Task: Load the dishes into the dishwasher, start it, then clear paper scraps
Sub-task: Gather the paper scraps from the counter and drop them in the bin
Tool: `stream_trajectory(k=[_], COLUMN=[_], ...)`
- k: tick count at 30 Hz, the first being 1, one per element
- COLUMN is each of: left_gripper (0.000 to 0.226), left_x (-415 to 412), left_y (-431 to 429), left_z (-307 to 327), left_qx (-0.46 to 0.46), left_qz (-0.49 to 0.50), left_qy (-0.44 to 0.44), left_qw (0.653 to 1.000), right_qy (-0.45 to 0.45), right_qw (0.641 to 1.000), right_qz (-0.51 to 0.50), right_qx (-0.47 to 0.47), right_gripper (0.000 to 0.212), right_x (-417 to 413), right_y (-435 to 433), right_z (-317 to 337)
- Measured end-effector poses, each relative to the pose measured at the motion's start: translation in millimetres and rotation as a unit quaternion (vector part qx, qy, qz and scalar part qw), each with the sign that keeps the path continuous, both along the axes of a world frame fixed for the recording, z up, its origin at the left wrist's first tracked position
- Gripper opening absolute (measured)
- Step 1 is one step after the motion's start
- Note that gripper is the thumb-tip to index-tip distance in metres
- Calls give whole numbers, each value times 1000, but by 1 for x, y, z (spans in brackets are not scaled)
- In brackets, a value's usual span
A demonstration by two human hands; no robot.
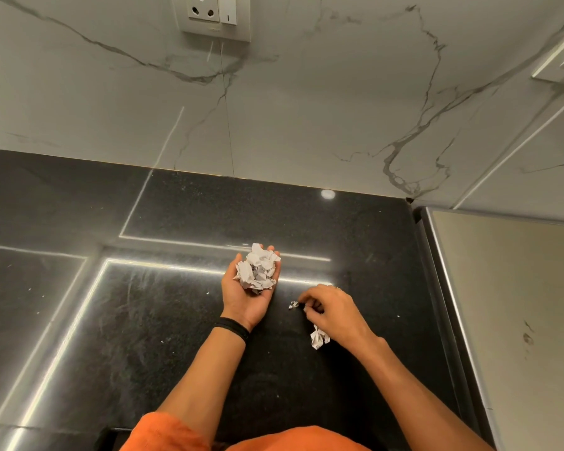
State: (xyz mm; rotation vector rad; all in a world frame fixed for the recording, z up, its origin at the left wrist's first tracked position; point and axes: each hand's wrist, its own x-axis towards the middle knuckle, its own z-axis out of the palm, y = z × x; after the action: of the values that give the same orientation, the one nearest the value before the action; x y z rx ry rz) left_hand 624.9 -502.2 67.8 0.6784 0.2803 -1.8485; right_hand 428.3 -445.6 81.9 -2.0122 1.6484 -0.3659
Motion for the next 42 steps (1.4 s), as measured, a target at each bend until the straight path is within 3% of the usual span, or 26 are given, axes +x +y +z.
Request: stream_trajectory(k=[3, 5, 9, 13, 15, 17, 21, 26, 31, 34, 37, 42], left_gripper=[53, 53, 52, 52, 53, 53, 55, 53, 49, 51, 54, 52], left_x=[1, 1, 1, 1, -1, -5, -15, -29, -32, -30, -26, -22], left_y=[0, 0, 1, 2, 2, 3, 6, 10, 11, 8, 5, 4], left_z=[-1, -1, -1, -6, -7, -7, -5, 0, 6, -1, -6, -5], left_qx=[0, -1, 2, 9, 9, 7, -2, 3, 4, 10, 18, 17], left_qz=[-1, -1, 0, 2, -1, -6, -27, -44, -15, -8, -7, -8], left_qy=[-7, -11, -10, -8, -10, -11, -33, -16, 13, 22, 26, 26], left_qw=[1000, 1000, 1000, 1000, 1000, 1000, 999, 999, 1000, 1000, 999, 999], right_qy=[-76, -99, -4, 19, -8, -97, -272, -255, -294, -224, -85, 24], right_qw=[996, 995, 995, 993, 996, 994, 956, 961, 945, 965, 994, 998], right_qz=[-39, -14, 78, 107, 65, -22, -112, -104, -137, -138, -51, 37], right_qx=[3, 24, 56, 44, 55, 51, -12, -21, -26, -18, 49, 54], right_gripper=[26, 33, 42, 28, 23, 19, 16, 16, 15, 18, 28, 32], right_x=[7, 12, 16, 16, 18, 20, 35, 44, 26, 3, -9, 1], right_y=[-5, -9, -16, -17, -15, -15, -24, -35, -34, -27, -16, -10], right_z=[3, 6, 7, 8, 9, 15, 42, 53, 51, 41, 25, 9])
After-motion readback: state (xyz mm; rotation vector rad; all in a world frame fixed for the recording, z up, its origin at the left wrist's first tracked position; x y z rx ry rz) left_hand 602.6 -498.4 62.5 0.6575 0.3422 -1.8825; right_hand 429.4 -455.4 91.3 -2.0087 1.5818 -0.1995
